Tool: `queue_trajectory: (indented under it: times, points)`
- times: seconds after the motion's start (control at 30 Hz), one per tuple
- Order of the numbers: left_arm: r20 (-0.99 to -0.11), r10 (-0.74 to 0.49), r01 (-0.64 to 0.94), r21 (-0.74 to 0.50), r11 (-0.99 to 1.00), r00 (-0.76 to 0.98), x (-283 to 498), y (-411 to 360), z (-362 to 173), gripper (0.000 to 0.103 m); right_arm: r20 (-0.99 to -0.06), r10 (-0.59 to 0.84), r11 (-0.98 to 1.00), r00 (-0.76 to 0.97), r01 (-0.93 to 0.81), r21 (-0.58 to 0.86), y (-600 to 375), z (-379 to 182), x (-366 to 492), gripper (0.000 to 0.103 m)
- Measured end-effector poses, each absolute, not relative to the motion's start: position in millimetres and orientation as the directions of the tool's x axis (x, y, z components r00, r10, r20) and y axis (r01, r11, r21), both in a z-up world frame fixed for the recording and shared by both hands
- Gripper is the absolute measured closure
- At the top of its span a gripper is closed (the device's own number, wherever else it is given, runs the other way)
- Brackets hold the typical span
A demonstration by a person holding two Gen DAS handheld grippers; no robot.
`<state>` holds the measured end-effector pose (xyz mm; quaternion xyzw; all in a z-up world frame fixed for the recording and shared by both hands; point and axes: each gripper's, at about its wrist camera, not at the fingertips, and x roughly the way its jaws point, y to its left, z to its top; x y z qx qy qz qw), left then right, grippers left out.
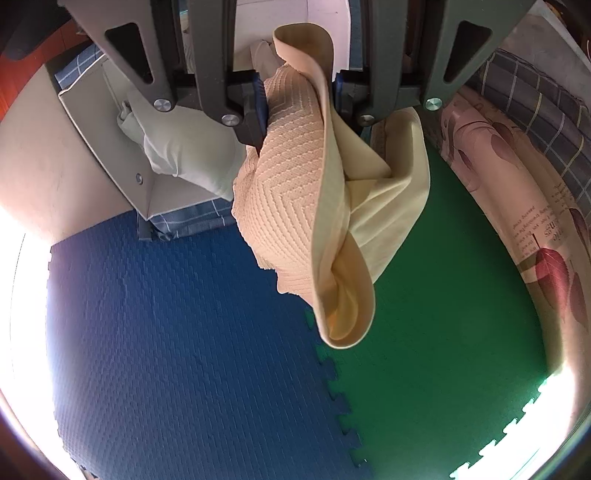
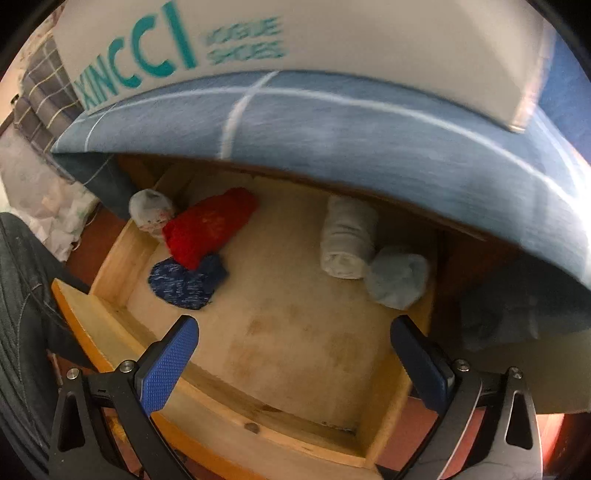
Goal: Take underwear out of drawer
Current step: 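Grasp the light grey sock with right gripper while left holds underwear above box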
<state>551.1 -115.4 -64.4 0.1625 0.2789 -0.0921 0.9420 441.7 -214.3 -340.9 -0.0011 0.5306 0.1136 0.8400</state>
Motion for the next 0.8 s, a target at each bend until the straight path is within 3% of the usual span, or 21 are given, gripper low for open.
queue_trajectory:
  times: [0.37, 0.6, 0.67, 0.8]
  points:
    - [-0.623, -0.120, 0.325, 0.227, 0.918, 0.773, 573, -106, -98, 0.077, -0.896, 0.222, 0.902, 0.385, -0.429, 0.039, -136, -338, 449, 0.000]
    - [-0.656, -0.147, 0.357, 0.198, 0.913, 0.740, 593, -95, -110, 0.077, -0.895, 0.150, 0.819, 0.420, -0.560, -0.126, -80, -349, 461, 0.000]
    - [-0.664, -0.157, 0.372, 0.194, 0.908, 0.731, 595, -93, -113, 0.077, -0.867, 0.102, 0.757, 0.488, -0.604, -0.250, -58, -354, 459, 0.000]
    - [-0.670, -0.188, 0.401, 0.178, 0.899, 0.718, 598, -91, -116, 0.077, -0.848, 0.175, 0.647, 0.499, -0.708, -0.283, -29, -353, 460, 0.002]
